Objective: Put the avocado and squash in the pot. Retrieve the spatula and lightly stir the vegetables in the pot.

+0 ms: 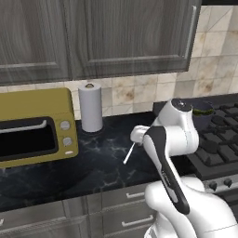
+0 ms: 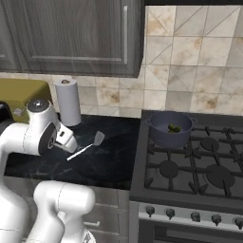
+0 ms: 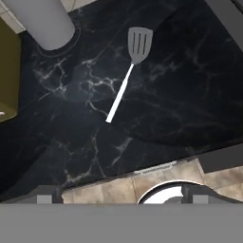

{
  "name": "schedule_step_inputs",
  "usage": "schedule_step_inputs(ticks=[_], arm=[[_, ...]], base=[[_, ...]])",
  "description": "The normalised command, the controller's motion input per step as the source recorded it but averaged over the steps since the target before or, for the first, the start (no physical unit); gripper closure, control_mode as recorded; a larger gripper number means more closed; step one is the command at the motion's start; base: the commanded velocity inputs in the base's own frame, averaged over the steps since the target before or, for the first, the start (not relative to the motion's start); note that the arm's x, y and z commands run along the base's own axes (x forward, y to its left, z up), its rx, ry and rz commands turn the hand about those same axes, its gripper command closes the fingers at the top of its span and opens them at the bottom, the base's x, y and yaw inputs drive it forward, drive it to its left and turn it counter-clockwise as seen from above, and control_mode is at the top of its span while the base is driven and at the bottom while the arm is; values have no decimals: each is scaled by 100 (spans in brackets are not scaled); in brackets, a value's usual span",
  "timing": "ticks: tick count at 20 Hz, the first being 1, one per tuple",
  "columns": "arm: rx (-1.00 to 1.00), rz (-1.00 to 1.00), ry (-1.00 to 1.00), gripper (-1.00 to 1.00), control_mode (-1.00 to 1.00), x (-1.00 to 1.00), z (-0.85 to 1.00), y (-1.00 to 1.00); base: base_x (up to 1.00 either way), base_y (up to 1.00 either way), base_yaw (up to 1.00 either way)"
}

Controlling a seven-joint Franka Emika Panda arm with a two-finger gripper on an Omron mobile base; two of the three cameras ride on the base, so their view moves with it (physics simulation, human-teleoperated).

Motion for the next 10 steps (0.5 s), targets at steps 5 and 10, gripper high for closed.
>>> schedule_step_inputs(ticks=[5, 10], arm=[[0, 0, 50, -100, -100, 43, -14, 2], [0, 0, 9, -100, -100, 27, -82, 5]], base=[[0, 0, 0], [0, 0, 0]])
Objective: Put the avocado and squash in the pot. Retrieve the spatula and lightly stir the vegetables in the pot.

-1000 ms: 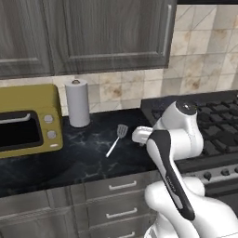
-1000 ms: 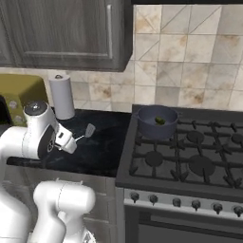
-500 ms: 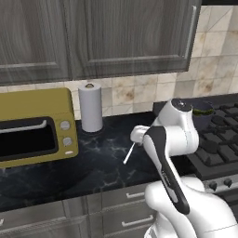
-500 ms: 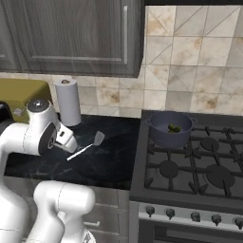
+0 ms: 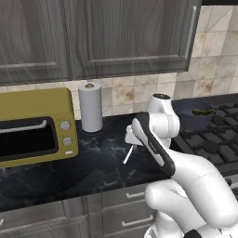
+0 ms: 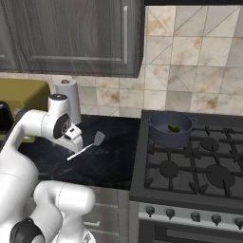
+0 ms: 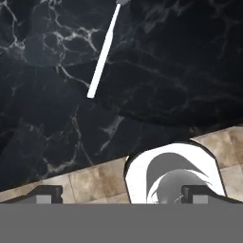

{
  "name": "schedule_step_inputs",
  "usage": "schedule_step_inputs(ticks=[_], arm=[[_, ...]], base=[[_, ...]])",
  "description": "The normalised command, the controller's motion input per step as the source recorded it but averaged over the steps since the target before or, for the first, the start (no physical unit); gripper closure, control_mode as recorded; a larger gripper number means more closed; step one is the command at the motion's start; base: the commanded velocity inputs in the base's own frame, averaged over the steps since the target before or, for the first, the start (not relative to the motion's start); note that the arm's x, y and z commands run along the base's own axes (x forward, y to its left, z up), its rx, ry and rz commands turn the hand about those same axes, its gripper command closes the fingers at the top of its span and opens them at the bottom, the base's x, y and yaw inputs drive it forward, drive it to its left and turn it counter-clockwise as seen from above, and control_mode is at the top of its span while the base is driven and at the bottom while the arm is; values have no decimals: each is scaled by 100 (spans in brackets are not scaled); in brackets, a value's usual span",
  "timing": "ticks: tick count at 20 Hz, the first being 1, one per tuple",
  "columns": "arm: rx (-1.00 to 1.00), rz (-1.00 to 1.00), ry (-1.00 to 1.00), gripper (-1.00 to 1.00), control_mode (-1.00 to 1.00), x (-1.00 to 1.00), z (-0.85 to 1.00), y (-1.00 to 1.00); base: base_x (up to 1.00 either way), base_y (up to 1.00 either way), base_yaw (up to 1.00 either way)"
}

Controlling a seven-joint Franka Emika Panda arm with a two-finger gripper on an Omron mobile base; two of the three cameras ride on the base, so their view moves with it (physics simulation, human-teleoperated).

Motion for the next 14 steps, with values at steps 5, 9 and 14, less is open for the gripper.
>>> schedule_step_inputs(ticks=[5, 9, 14], arm=[[0, 0, -1, -100, -100, 14, -57, 3], [0, -1, 0, -100, -100, 20, -30, 5], [-2, 0, 12, -100, -100, 53, -18, 14]], base=[[0, 0, 0], [0, 0, 0], [0, 0, 0]])
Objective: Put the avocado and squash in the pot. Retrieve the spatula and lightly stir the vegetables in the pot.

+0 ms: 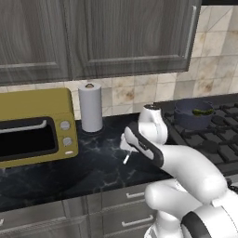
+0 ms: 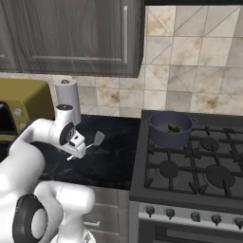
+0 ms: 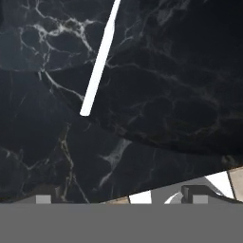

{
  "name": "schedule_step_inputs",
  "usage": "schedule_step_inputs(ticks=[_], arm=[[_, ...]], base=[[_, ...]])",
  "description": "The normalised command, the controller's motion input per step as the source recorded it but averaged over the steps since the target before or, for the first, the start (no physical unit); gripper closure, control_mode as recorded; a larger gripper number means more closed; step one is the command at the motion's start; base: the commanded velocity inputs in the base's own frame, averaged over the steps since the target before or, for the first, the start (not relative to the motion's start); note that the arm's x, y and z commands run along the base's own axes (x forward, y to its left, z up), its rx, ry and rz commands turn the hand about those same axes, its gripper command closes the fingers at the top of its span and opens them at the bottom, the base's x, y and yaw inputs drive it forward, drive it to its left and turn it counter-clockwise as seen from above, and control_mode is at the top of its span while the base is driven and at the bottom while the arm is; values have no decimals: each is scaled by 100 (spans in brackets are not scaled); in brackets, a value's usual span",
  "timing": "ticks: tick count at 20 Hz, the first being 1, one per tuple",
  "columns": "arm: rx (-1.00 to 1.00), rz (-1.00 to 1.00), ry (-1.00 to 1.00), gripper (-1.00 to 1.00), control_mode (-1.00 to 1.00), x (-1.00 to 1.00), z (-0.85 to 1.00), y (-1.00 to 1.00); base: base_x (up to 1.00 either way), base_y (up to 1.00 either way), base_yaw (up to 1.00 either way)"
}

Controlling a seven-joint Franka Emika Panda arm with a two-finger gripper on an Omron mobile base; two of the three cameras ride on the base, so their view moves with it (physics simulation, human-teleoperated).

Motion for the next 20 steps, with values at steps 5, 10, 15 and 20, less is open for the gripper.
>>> schedule_step_inputs(ticks=[5, 10, 15, 20], arm=[[-9, 0, 4, -100, -100, 57, -8, 10], [-3, 0, 0, -100, -100, 13, -18, 0], [0, 0, 0, -100, -100, 0, -45, 0], [0, 0, 0, -100, -100, 0, -43, 3]], base=[[0, 0, 0], [0, 0, 0], [0, 0, 0], [0, 0, 0]])
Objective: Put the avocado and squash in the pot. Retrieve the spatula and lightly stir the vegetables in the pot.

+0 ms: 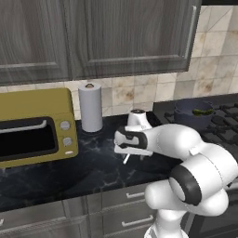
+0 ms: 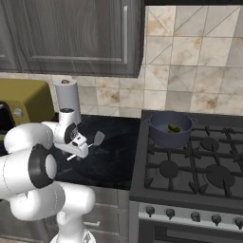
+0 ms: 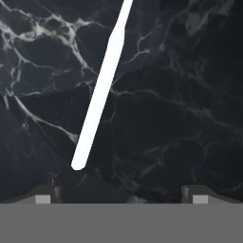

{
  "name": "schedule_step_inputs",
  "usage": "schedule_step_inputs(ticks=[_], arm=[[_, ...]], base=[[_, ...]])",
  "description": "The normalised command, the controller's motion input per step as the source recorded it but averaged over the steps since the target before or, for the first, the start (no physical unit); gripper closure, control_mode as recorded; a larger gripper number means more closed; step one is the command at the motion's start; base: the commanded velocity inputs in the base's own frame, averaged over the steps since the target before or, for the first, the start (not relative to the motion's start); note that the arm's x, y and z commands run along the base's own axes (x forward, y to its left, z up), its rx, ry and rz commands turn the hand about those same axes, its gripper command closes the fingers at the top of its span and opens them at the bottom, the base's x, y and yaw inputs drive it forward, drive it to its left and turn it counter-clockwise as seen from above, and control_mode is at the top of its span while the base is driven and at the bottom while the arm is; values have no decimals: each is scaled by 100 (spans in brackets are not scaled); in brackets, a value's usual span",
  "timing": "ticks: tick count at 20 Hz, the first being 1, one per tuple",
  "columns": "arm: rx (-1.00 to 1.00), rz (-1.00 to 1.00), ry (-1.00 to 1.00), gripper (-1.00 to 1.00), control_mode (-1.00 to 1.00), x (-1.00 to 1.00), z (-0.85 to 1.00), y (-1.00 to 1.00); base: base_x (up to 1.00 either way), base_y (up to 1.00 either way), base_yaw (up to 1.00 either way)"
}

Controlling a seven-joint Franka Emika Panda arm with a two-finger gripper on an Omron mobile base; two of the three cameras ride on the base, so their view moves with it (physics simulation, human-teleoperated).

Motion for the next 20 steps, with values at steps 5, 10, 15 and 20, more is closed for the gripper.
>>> schedule_step_inputs(ticks=[5, 10, 15, 20], arm=[[0, 0, 1, -100, -100, 0, -28, 7], [-1, 0, 3, -100, -100, 5, -23, 9], [0, 0, 0, -100, -100, 3, -22, 7], [0, 0, 0, -100, -100, 18, -13, 5]], base=[[0, 0, 0], [0, 0, 0], [0, 0, 0], [0, 0, 0]])
